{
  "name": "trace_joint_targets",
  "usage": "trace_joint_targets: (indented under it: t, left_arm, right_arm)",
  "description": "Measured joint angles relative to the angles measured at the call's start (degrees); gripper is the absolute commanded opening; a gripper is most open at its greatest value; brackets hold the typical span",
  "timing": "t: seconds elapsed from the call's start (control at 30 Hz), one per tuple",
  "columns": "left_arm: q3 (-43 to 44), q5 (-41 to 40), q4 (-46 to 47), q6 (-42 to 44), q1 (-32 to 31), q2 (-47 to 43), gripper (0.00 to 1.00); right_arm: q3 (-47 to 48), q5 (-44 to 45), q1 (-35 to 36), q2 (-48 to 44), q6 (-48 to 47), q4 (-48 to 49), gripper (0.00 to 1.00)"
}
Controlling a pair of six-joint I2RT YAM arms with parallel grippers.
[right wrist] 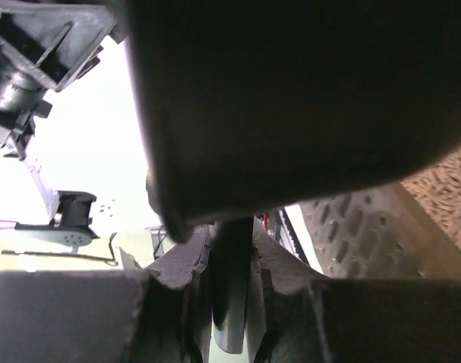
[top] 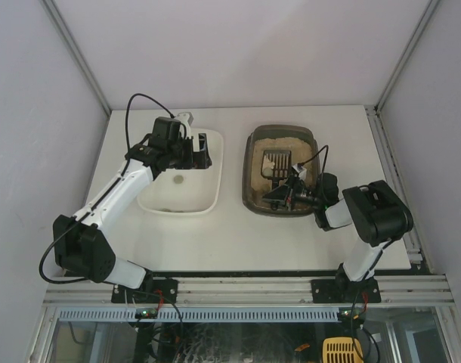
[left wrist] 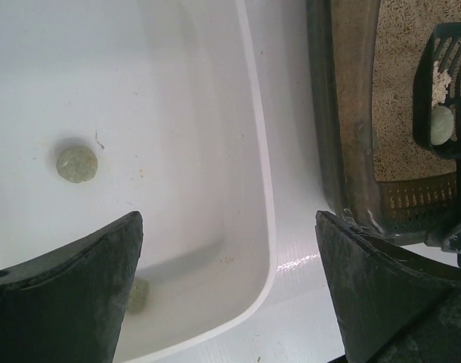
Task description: Clean the litter box
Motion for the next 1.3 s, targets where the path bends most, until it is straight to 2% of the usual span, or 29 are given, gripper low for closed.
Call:
trace_joint_targets:
  t: [0.13,0.4,0.7,0.8,0.93,1.07,1.2,1.3]
  left_arm:
    - [0.0,0.0,0.0,0.0,0.0,0.0,1.0]
    - [0.0,0.0,0.0,0.0,0.0,0.0,1.0]
    - [0.0,0.0,0.1,0.0,0.0,0.0,1.0]
    - [0.0,0.0,0.2,0.1,0.0,0.0,1.0]
    - [-0.3,0.0,0.6,0.1,0.0,-0.2,1.0]
    - [-0.6,0.0,0.9,0.1,0.0,-0.2,1.0]
    - [-0.8,0.0,1.2,0.2,0.0,-0.4,1.0]
    - [-0.8,-0.1,1.2,0.2,0.0,-0.6,1.0]
  right_arm:
    - [-0.5,-0.3,-1.7,2.8,4.4,8.4,0.0]
    - [-1.3,0.0,-0.2,4.5,7.4,12.9,0.0]
    - [-1.2,-0.4,-2.3,2.1,7.1,10.5,0.0]
    - [0.1,0.0,-1.6,-1.0,4.4,4.1,0.0]
    - [0.3,-0.6,-2.1,-4.5,3.6,2.7,0.0]
    - [1.7,0.3,-0.7,-5.4,0.6,-2.7,0.0]
    - [0.3,-0.2,-1.4,-4.2,3.5,1.9,0.0]
    - [0.9,0.2,-0.5,0.6,6.0,5.6,0.0]
